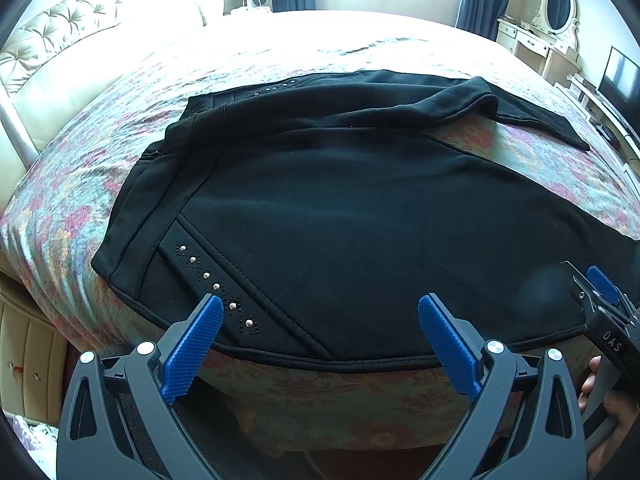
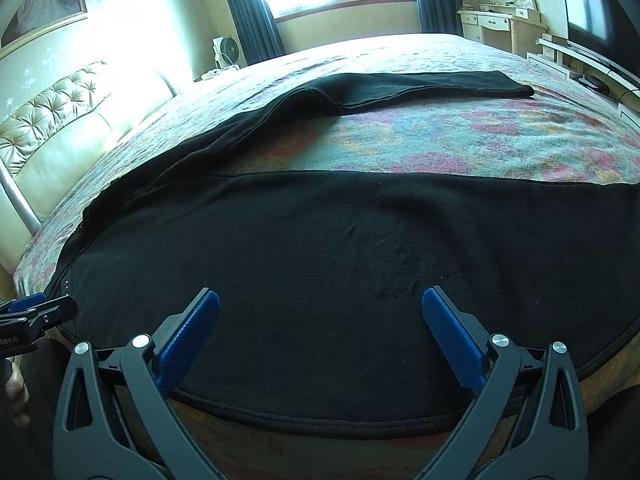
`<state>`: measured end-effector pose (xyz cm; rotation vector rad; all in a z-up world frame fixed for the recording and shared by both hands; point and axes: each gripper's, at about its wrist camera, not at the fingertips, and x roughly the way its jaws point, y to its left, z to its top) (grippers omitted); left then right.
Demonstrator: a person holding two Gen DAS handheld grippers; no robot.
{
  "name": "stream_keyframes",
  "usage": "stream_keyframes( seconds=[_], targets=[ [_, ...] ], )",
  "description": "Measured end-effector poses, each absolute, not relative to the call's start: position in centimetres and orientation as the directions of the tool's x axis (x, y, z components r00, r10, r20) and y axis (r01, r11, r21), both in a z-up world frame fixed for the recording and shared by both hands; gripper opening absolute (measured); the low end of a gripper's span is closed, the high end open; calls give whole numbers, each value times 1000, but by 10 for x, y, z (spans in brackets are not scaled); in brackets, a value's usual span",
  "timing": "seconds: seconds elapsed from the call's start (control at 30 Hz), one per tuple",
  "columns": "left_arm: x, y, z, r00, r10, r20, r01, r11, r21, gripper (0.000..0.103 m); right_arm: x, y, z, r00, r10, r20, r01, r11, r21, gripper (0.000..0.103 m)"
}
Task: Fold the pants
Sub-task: 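Position both grippers over the black pants' waistband and hem edges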
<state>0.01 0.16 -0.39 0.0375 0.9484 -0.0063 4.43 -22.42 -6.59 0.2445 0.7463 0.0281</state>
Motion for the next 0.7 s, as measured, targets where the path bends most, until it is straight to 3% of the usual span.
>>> stream_keyframes(
  seconds=[0.53,0.7],
  targets=[
    [9,6,-5,546,-49,-836,87,996,-2,97,62,-209,-64,715,138,-686,31,973,228,101],
    [33,36,5,526,-142,-838,106,989,-101,97,71,-201,-65,698,158,-699,7,974,227,101]
  ],
)
